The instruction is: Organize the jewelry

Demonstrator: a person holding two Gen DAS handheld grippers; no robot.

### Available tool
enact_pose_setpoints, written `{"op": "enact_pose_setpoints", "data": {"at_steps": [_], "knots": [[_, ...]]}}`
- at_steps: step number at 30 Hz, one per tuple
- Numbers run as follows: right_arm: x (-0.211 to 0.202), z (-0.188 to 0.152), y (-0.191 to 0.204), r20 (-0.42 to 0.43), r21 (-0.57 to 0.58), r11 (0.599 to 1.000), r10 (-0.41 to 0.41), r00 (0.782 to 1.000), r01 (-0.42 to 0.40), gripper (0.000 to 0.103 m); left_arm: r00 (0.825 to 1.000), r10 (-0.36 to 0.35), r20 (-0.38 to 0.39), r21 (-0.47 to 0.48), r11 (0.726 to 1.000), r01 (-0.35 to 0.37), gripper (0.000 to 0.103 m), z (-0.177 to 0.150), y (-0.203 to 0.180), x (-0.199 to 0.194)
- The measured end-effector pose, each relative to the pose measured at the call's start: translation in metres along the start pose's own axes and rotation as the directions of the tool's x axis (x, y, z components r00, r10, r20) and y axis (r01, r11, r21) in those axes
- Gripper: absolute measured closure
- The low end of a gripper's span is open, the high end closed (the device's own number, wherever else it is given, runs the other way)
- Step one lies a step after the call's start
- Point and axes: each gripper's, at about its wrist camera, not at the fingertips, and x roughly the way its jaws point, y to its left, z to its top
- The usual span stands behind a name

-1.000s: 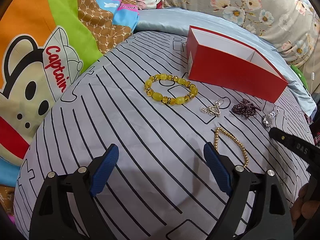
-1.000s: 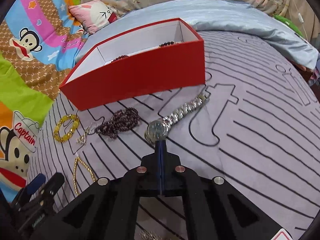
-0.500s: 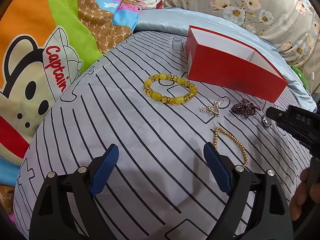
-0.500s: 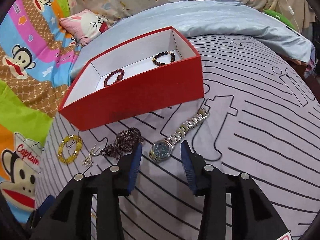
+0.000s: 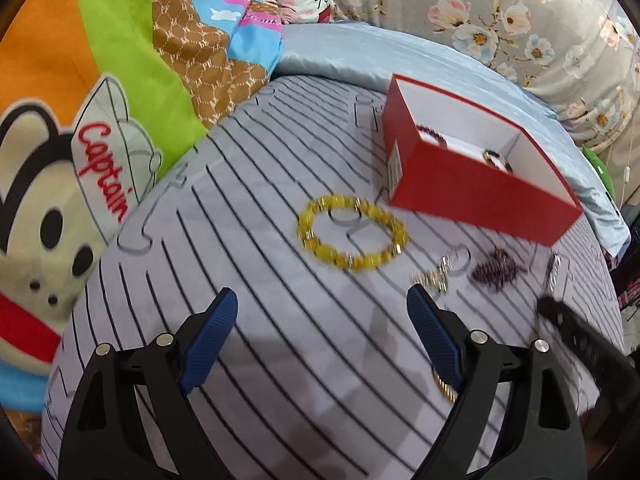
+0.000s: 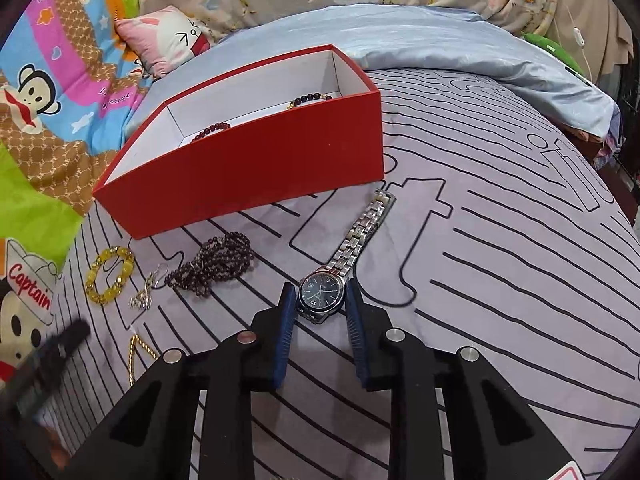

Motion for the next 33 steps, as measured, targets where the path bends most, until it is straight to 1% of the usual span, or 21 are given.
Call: {"op": "enact_pose_setpoints", "data": {"at_steps": [2, 4, 7, 8, 10, 12, 14, 15, 16, 17, 18, 20, 24, 29, 33], "knots": [[-0.003, -0.002, 0.000, -0.002, 0.002, 1.000, 0.012, 1.000, -0.012, 0.079, 1.000, 0.013, 0.020, 0.009, 1.000, -0.014, 0.022, 0.012, 0.000, 0.005], [-0.004, -0.003, -0.003, -0.006, 0.004, 1.000, 0.027, 1.000, -0.027, 0.079, 1.000, 0.024, 0.016, 0.025, 0.999, -0.025, 0.034, 0.024, -0.001, 0.014], [-0.006, -0.004, -0.005, -0.011, 0.004, 0.999, 0.041, 0.999, -0.041, 0.079, 0.999, 0.038, -0.005, 0.037, 0.999, -0.037, 0.042, 0.034, -0.001, 0.030], [-0.006, -0.004, -0.005, -0.012, 0.004, 0.999, 0.045, 0.999, -0.045, 0.079, 0.999, 0.043, -0.009, 0.041, 0.998, -0.043, 0.043, 0.035, -0.001, 0.035], [-0.006, -0.004, -0.006, -0.013, 0.001, 0.999, 0.050, 0.999, -0.050, 0.079, 0.999, 0.050, -0.022, 0.054, 0.997, -0.049, 0.052, 0.036, -0.002, 0.042], [-0.006, -0.004, -0.006, -0.014, -0.002, 0.999, 0.054, 0.998, -0.054, 0.079, 0.998, 0.052, -0.041, 0.060, 0.997, -0.049, 0.058, 0.035, -0.001, 0.048], [-0.007, -0.004, -0.006, -0.016, -0.002, 0.998, 0.059, 0.998, -0.059, 0.079, 0.997, 0.065, -0.030, 0.082, 0.995, -0.063, 0.063, 0.033, -0.004, 0.050], [-0.007, -0.004, -0.007, -0.017, -0.004, 0.998, 0.062, 0.998, -0.062, 0.079, 0.997, 0.068, -0.028, 0.095, 0.993, -0.065, 0.072, 0.032, -0.005, 0.050], [-0.008, -0.003, -0.007, -0.018, -0.004, 0.998, 0.065, 0.998, -0.065, 0.079, 0.997, 0.068, -0.025, 0.101, 0.993, -0.065, 0.085, 0.032, -0.006, 0.050], [-0.009, -0.003, -0.007, -0.017, -0.004, 0.998, 0.070, 0.997, -0.070, 0.079, 0.997, 0.067, -0.027, 0.104, 0.992, -0.064, 0.091, 0.032, -0.006, 0.050], [-0.011, -0.003, -0.008, -0.015, -0.005, 0.997, 0.073, 0.997, -0.074, 0.079, 0.998, 0.060, -0.033, 0.105, 0.993, -0.056, 0.094, 0.033, -0.006, 0.050], [-0.016, -0.002, -0.009, -0.008, -0.005, 0.997, 0.080, 0.997, -0.080, 0.079, 0.999, 0.038, -0.038, 0.093, 0.995, -0.034, 0.094, 0.034, -0.006, 0.047], [-0.027, -0.001, -0.009, 0.008, -0.014, 0.996, 0.088, 0.996, -0.088, 0.079, 1.000, 0.013, -0.016, 0.093, 0.996, -0.012, 0.094, 0.033, -0.011, 0.031], [-0.043, -0.001, -0.011, 0.026, -0.023, 0.994, 0.106, 0.994, -0.106, 0.079, 0.999, -0.040, 0.009, 0.093, 0.995, 0.039, 0.094, 0.032, -0.019, 0.001], [-0.060, -0.001, -0.013, 0.048, -0.030, 0.992, 0.124, 0.991, -0.123, 0.079, 0.995, -0.092, 0.024, 0.095, 0.991, 0.090, 0.094, 0.030, -0.026, -0.026]]}}
